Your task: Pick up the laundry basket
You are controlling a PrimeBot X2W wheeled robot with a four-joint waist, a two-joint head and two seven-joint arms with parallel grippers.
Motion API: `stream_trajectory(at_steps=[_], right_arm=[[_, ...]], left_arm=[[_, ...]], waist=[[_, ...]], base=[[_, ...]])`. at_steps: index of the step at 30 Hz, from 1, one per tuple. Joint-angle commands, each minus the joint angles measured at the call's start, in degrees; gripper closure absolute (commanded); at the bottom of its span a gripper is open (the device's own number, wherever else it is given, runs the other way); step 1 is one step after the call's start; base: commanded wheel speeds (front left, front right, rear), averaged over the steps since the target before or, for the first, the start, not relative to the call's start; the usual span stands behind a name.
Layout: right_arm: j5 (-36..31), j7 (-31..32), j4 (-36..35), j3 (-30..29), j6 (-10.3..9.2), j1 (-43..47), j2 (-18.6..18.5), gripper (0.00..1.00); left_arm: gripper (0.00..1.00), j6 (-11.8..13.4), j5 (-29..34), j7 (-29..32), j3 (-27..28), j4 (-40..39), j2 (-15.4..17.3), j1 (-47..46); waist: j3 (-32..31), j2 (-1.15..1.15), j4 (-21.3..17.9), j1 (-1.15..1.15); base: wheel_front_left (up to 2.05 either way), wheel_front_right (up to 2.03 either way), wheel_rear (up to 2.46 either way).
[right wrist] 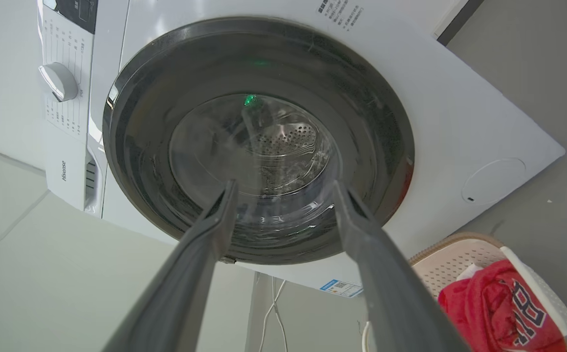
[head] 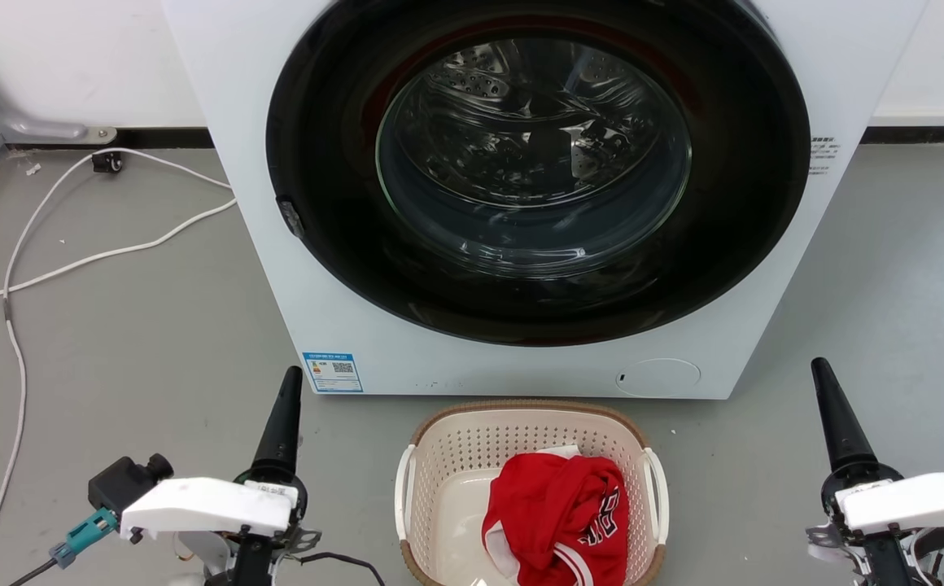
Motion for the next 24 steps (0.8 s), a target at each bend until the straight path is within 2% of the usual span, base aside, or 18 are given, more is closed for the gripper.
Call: stream_trajectory(at_steps=[1, 13, 24], right_arm=[[-3.56, -0.21, -1.75, 0.09, 0.10, -0.30, 0.00, 0.00], [-17.31, 0.17, -3.68, 0.23, 0.10, 0.68, 0.13, 0.00], [-26.63, -0.05, -5.01, 0.24, 0.11, 1.51, 0.20, 0.00]], left_arm=[[0.00, 0.17, 2.47, -0.68, -0.69, -1.10, 0.18, -1.55], [0.00, 1.23, 16.15, -3.01, -3.69, -0.18, 0.02, -2.25], [0.00, 1.96, 25.44, -4.77, -5.53, 0.43, -0.08, -2.49]], waist=[[-0.02, 0.00, 0.05, 0.00], [-0.10, 0.00, 0.30, 0.00], [-0.13, 0.00, 0.54, 0.00]], base=[[0.00, 0.00, 0.00], [0.00, 0.00, 0.00], [0.00, 0.00, 0.00]])
